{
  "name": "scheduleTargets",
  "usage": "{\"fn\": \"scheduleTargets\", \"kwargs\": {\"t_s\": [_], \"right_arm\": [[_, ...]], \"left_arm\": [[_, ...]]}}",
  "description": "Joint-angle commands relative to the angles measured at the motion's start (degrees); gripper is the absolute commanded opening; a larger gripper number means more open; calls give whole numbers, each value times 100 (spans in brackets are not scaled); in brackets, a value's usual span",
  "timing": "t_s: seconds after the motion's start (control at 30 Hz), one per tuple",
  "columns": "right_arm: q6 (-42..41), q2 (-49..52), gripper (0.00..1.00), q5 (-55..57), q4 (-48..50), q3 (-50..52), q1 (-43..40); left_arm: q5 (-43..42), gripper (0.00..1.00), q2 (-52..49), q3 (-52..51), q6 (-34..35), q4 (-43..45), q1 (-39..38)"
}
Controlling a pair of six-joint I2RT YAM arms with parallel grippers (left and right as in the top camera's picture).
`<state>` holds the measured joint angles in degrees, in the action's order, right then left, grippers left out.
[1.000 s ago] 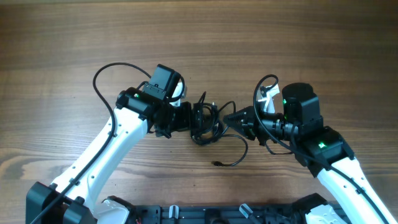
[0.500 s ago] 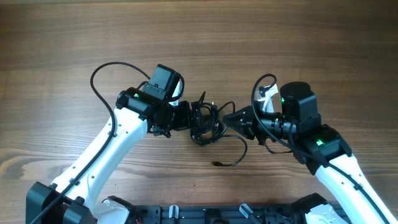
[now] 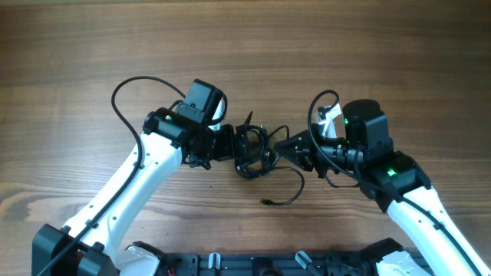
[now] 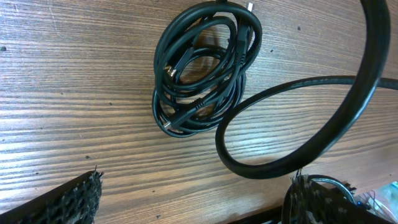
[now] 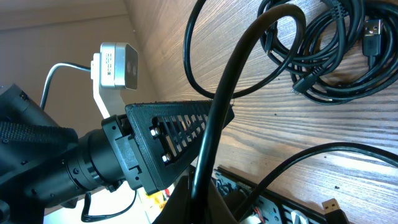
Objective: Untangle cables
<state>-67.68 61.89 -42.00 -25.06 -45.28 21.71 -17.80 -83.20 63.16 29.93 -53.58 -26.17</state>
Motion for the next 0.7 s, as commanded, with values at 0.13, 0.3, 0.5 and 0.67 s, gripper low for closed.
{"fn": "scheduleTargets", "kwargs": {"t_s": [0.13,0.3,0.5,0.67], "right_arm": [[17,44,5,-249,17,-46,20],[22,44,4,-313,17,-46,20],[20,44,4,-575,31,-46,20],[17,42,4,-656,39,-46,20]], "left_arm": [[103,100,24,59,59,15,31],[188,100,26,59,66,15,31],[188,100,24,59,79,15,31],[229,100,24,59,79,15,31]]}}
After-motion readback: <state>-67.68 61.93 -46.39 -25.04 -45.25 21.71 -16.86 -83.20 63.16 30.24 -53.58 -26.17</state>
